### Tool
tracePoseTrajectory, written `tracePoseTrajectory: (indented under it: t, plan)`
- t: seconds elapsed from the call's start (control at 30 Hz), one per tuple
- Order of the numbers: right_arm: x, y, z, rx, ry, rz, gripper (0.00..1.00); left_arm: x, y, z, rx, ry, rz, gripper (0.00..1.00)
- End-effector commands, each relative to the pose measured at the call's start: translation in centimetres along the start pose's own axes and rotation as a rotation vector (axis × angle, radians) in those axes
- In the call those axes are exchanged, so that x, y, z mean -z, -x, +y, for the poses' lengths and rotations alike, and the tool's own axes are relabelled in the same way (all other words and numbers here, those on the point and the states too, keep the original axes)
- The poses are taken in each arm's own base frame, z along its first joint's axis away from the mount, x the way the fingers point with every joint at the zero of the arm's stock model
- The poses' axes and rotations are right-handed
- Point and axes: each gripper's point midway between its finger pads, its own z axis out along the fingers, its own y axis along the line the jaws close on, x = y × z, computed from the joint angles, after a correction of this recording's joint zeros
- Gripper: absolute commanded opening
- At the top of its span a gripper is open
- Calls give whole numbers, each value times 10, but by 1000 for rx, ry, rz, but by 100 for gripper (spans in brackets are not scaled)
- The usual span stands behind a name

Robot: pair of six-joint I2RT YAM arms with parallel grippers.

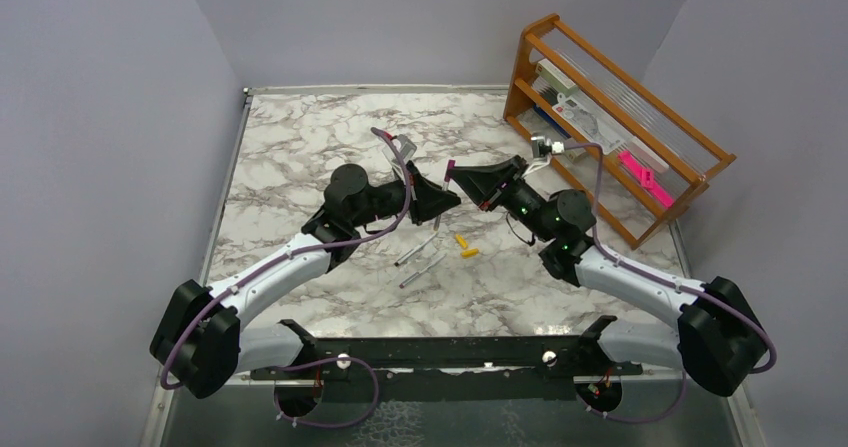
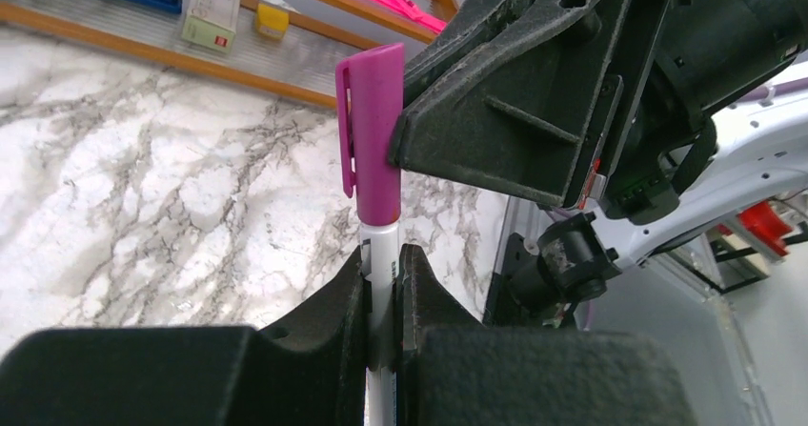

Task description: Insert the pens into the pen caps

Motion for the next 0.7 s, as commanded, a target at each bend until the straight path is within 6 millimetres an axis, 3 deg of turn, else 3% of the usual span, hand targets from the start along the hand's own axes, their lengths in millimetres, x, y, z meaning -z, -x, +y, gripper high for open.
tracePoseTrajectory:
  t: [0.0, 0.2, 0.53, 0.67]
  plan:
    - [5, -1, 11, 96, 38, 58, 1, 2, 53, -11, -244, -6, -177, 0]
    - [-1, 27, 26, 259, 32, 57, 10, 10, 47, -25, -378, -48, -175, 0]
    - [-1, 43, 38, 267, 42, 26, 50, 13, 37, -45, -473, -121, -159, 0]
    - [-4, 48, 43, 270, 51, 20, 55, 10, 30, -49, -472, -154, -137, 0]
